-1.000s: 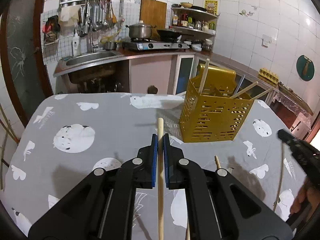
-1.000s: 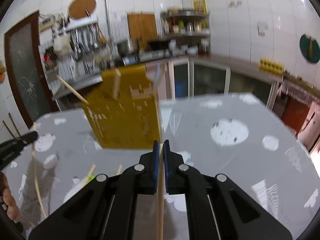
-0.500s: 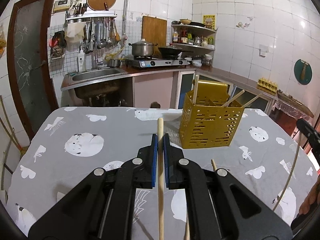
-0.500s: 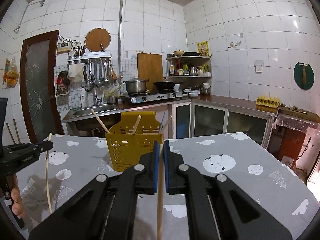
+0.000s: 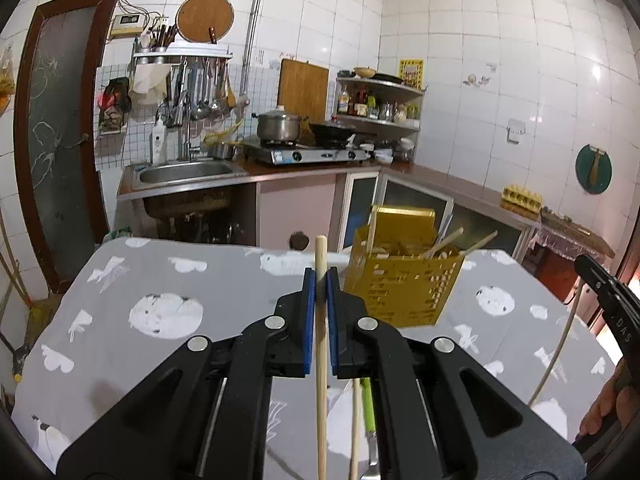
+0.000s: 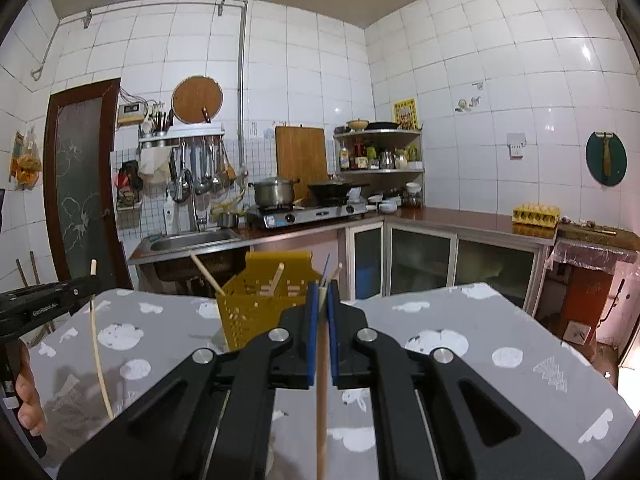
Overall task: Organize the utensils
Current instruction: 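Lift both held chopsticks and carry them over the yellow holder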
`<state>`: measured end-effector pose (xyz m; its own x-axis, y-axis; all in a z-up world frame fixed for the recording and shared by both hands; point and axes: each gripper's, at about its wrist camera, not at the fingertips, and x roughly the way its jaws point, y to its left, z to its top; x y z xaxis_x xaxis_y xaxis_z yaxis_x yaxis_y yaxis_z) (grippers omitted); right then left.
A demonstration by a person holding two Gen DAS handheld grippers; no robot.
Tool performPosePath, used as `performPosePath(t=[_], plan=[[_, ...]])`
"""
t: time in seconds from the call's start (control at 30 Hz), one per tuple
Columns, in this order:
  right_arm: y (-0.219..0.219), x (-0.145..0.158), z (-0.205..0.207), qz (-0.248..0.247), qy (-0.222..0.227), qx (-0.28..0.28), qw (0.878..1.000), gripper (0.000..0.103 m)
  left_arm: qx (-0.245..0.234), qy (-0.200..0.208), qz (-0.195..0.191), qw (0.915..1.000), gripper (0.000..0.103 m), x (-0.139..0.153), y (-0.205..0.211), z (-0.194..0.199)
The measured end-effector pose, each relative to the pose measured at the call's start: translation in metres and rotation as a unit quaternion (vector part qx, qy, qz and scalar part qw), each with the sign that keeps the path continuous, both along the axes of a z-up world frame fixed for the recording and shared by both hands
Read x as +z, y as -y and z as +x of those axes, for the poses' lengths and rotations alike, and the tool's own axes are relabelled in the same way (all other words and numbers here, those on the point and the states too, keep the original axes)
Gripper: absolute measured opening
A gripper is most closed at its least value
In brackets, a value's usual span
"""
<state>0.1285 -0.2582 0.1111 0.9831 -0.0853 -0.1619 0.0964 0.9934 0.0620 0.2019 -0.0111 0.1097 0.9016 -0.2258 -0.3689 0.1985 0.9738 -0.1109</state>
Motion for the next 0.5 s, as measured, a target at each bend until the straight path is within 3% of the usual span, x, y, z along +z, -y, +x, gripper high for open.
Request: performPosePath(t=[0.23,0.5], plan=[[0.003,0.032,0.009,0.003,0.032,-0.001,0.999,0.005,-0.012,0.031,-0.006,0.9994,0.005,0.033,0.014,0.010],[0.001,0.080,0.040,0.005,0.070,0.004,0.997,0.005,-0.030,0.079,-0.030,0.9960,0.005,0.092,0.041,0.037]])
